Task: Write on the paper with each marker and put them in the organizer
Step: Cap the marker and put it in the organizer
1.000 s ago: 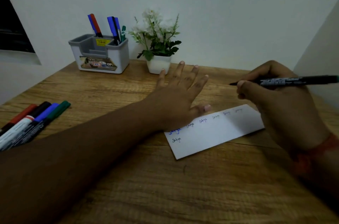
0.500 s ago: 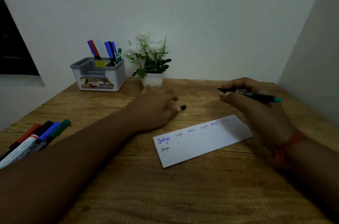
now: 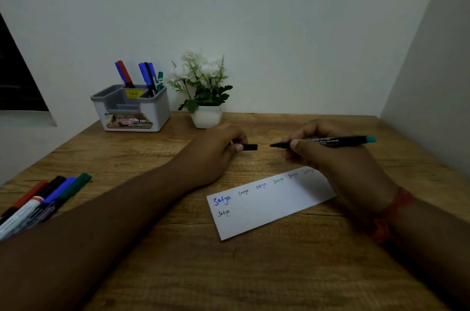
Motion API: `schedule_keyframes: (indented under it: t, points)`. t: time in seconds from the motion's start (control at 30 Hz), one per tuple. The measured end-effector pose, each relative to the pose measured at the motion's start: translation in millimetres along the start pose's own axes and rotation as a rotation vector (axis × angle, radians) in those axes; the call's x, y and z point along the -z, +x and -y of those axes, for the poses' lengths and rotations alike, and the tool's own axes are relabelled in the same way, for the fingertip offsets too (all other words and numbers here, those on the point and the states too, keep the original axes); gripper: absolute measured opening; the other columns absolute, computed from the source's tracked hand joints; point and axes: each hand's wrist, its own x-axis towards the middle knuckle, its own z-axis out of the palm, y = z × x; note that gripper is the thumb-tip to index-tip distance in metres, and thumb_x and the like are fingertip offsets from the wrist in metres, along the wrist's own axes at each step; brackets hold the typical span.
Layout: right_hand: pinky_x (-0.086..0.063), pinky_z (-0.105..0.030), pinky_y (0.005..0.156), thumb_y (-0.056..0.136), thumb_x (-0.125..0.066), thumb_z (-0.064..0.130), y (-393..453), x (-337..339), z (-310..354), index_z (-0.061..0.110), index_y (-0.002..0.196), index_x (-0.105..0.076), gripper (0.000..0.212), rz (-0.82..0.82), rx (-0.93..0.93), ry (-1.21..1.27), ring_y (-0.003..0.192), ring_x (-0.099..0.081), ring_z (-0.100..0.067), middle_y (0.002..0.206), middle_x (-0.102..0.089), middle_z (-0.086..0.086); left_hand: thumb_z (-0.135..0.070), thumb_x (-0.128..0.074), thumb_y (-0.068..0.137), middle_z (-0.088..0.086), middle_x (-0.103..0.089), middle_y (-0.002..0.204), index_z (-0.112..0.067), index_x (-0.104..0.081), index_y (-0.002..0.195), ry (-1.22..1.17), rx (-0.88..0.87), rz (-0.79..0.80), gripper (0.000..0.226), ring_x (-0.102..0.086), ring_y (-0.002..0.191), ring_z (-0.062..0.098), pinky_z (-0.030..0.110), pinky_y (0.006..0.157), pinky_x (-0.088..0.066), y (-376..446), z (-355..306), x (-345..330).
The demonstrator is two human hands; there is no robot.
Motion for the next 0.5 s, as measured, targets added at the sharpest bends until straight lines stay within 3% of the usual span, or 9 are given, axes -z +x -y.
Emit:
schedule_keyframes:
  t: [0.13,0.37,0.5]
  points:
    - [-0.058,-0.042,0.094,0.091,-0.066,0.013,-3,-2,2,0.015,0.091,-0.072,0.006,0.033,-0.001,0.005,0.089,-0.076,-0.015,0.094,-0.079,0.0,-0.019,-0.053,0.099,-0.008,-0.06,0.099,-0.024,-0.061,0.106,-0.035,-0.032,-0.008,0.012,-0.053,0.089,0.002,0.022,0.075,-0.044,-3,-5,-1]
    - [-0.059,-0.033,0.088,0.092,-0.066,0.012,-8,0,4,0.012,0.093,-0.071,0.006,0.037,0.007,-0.007,0.087,-0.076,-0.012,0.093,-0.079,0.0,-0.019,-0.053,0.099,-0.017,-0.055,0.093,-0.024,-0.06,0.106,-0.011,-0.11,0.003,0.011,-0.05,0.089,0.0,0.014,0.069,-0.038,-6,-15,-2]
    - [-0.06,-0.03,0.085,0.091,-0.067,0.011,-9,-1,4,0.012,0.092,-0.072,0.005,0.04,0.008,-0.007,0.086,-0.077,-0.012,0.093,-0.079,0.001,-0.02,-0.053,0.099,-0.013,-0.058,0.097,-0.025,-0.06,0.108,0.002,-0.13,0.003,0.012,-0.051,0.088,0.003,0.021,0.073,-0.043,-8,-17,-2]
